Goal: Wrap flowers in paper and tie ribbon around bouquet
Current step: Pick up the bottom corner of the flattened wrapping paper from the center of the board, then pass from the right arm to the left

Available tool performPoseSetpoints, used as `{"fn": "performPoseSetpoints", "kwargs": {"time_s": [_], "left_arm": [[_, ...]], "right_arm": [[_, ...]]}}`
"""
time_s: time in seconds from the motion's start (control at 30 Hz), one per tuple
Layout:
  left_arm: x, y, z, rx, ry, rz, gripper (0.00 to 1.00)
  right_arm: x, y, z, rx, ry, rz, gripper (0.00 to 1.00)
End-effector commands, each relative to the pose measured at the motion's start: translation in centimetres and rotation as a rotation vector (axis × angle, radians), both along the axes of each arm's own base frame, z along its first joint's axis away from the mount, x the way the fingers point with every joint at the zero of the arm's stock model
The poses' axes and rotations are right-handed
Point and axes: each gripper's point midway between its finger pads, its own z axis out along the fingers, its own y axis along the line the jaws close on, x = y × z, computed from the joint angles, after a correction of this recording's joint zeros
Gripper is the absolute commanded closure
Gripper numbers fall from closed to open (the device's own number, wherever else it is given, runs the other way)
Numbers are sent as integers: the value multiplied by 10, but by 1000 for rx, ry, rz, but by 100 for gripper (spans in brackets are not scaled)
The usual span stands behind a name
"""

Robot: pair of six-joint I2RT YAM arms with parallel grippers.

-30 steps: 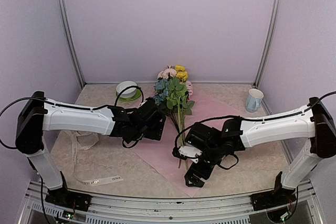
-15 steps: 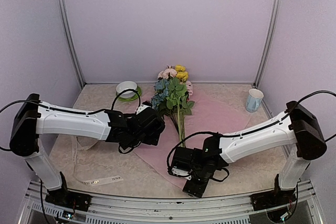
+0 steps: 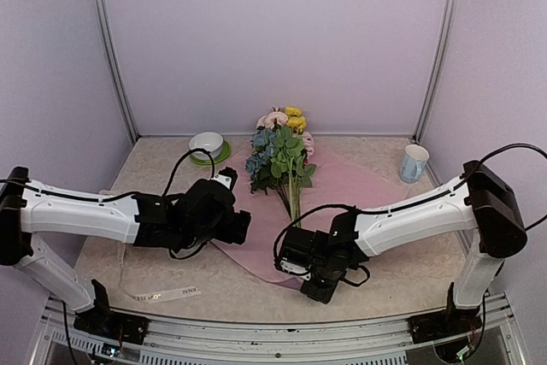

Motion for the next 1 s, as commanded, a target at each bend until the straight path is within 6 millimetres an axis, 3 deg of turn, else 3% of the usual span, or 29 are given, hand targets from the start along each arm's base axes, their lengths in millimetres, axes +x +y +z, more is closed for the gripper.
{"fn": "performPoseSetpoints", "kwargs": {"time_s": [0.0, 0.03, 0.13, 0.33, 0.5, 0.57, 0.73, 0.8, 0.97], "left_arm": [[-46, -54, 42, -288, -94, -417, 13], [-55, -56, 49, -301, -136, -455, 14], [-77, -58, 43, -232, -246, -550, 12], [-126, -92, -6, -79, -185, -889, 8], [-103, -94, -1, 38, -381, -847, 4], [-94, -101, -4, 39, -365, -881, 3], [-80, -113, -34, 135, -305, -926, 5], [-81, -112, -39, 115, -287, -939, 9], [-77, -108, -36, 54, -264, -947, 50]], "right_arm": [[11, 11, 17, 102, 43, 25, 100], [10, 16, 25, 145, 67, 46, 100], [8, 30, 49, 279, 133, 109, 100], [29, 25, 60, 345, 213, 91, 100], [35, 29, 67, 334, 220, 112, 100], [31, 32, 71, 347, 238, 144, 100], [29, 36, 86, 374, 242, 183, 100], [31, 37, 92, 384, 238, 190, 100], [30, 38, 94, 392, 257, 209, 100]]}}
